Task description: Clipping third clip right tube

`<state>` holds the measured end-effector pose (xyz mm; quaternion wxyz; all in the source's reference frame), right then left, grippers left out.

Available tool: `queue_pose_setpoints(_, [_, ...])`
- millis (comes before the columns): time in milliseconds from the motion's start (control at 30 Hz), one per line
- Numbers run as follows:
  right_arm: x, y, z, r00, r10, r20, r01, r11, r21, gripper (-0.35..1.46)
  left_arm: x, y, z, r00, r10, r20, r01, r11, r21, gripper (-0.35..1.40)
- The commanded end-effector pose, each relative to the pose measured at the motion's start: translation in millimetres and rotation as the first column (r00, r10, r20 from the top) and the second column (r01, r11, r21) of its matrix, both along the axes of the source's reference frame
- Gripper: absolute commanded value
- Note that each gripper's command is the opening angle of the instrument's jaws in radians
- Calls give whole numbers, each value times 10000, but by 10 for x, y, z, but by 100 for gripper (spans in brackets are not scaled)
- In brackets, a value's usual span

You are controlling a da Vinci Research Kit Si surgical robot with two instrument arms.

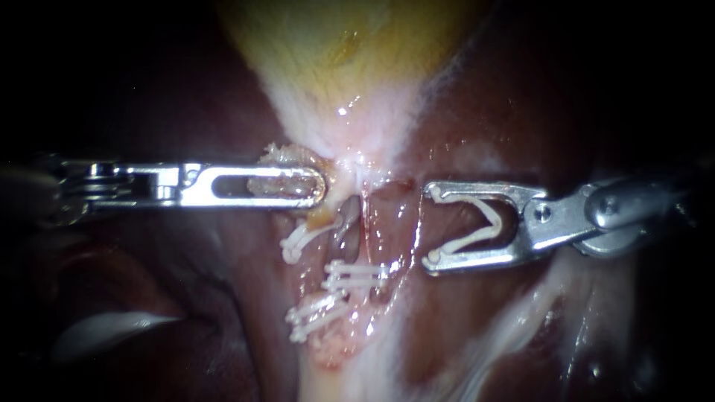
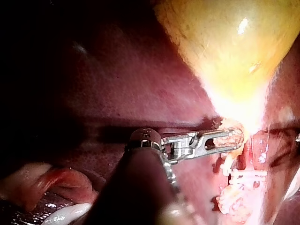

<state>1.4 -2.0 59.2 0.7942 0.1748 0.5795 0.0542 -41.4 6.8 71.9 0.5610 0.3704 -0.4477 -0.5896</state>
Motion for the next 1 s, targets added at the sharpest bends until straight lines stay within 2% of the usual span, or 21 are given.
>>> queue_pose_setpoints(33, [0, 0, 0, 10000, 0, -11, 0, 10000, 2, 49, 0, 0, 0, 10000, -2, -1, 2, 10000, -3, -35])
queue_pose_setpoints(167, [1, 0, -1, 10000, 1, -10, -1, 10000, 2, 49, 5, 1, -4, 10000, 23, 18, -23, 10000, 22, -35])
queue_pose_setpoints(233, [1, 0, -1, 10000, 3, -9, -3, 10000, 2, 49, 13, 5, -12, 10000, 68, 53, -68, 10000, 69, -35])
queue_pose_setpoints(367, [2, 0, -1, 10000, 6, -7, -6, 10000, 2, 49, 37, 14, -33, 10000, 4, -11, -4, 9999, 156, -35])
queue_pose_setpoints(533, [3, 0, -1, 10000, 14, -3, -14, 10000, 3, 49, 70, 26, -62, 9990, -437, 46, 436, 9989, 171, -35])
queue_pose_setpoints(600, [4, 0, -1, 10000, 17, -2, -17, 10000, 3, 49, 77, 28, -70, 9987, -498, 80, 496, 9987, 131, -35])
queue_pose_setpoints(800, [8, 0, -1, 10000, 19, -3, -19, 10000, -52, 49, 77, 26, -79, 9985, -539, 60, 539, 9985, 91, -35])
queue_pose_setpoints(1000, [28, -2, 11, 9994, 299, 175, -318, 9924, 1187, 48, 75, 23, -78, 9984, -561, 43, 561, 9984, 74, -35])
